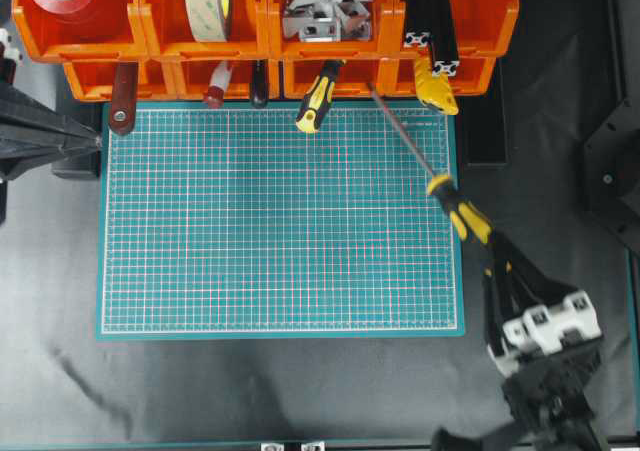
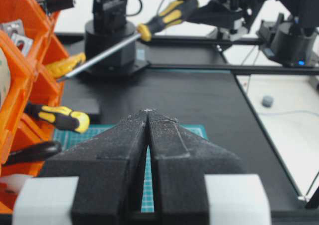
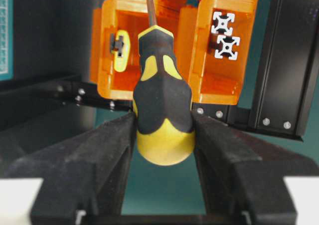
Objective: Pick screwdriver from container rack with right arm.
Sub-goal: 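Pull the screwdriver out of the rack toward the mat with right gripper, then lower the screwdriver onto the mat and open the right gripper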
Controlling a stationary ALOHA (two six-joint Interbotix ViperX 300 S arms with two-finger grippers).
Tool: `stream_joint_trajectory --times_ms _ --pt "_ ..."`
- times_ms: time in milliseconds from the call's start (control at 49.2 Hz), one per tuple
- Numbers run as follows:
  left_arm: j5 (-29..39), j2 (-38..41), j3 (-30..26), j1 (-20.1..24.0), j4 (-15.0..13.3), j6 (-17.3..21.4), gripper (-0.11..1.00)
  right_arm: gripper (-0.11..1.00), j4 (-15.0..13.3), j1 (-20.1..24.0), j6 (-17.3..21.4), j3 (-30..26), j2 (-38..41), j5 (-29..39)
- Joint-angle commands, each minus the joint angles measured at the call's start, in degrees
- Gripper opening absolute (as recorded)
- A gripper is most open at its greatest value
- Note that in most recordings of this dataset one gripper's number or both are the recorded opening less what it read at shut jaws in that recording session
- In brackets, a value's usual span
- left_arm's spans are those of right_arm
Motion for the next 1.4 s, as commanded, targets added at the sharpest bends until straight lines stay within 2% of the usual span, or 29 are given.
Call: stream_joint_trajectory --times_ms 0,305,569,691,813,1016,1220,1382 --pt "-0.4 -0.2 -1.9 -0.2 0.2 -0.9 0.0 0.36 -0.3 2.1 0.0 -4.0 -0.4 1.3" --pt "-0.2 -1.3 -2.4 -0.1 0.1 -1.3 0.0 0.36 -0.5 4.0 -0.3 -11.8 4.1 -1.4" --pt "2.6 -2.6 -2.5 -0.1 0.2 -2.5 0.0 0.36 -0.3 3.1 0.7 -8.7 6.9 -13.1" --pt "2.6 -3.3 -2.5 -0.1 0.1 -3.1 0.0 0.36 -0.3 0.5 1.8 -5.7 6.9 -17.6" --pt "2.8 -3.7 -2.5 -0.1 0.1 -3.1 0.0 0.36 -0.3 -3.6 4.0 -2.4 6.1 -25.1" --pt "3.8 -4.7 -2.5 -0.2 0.1 -3.1 0.0 0.36 -0.3 -10.8 4.2 1.8 5.1 -37.9" --pt "4.3 -4.9 -2.5 -0.1 0.2 -3.0 0.0 0.36 -0.4 -16.8 4.1 3.4 4.7 -42.9" --pt "4.3 -5.0 -2.5 -0.1 0.2 -2.7 0.0 0.36 -0.4 -18.6 4.1 3.5 4.9 -43.8"
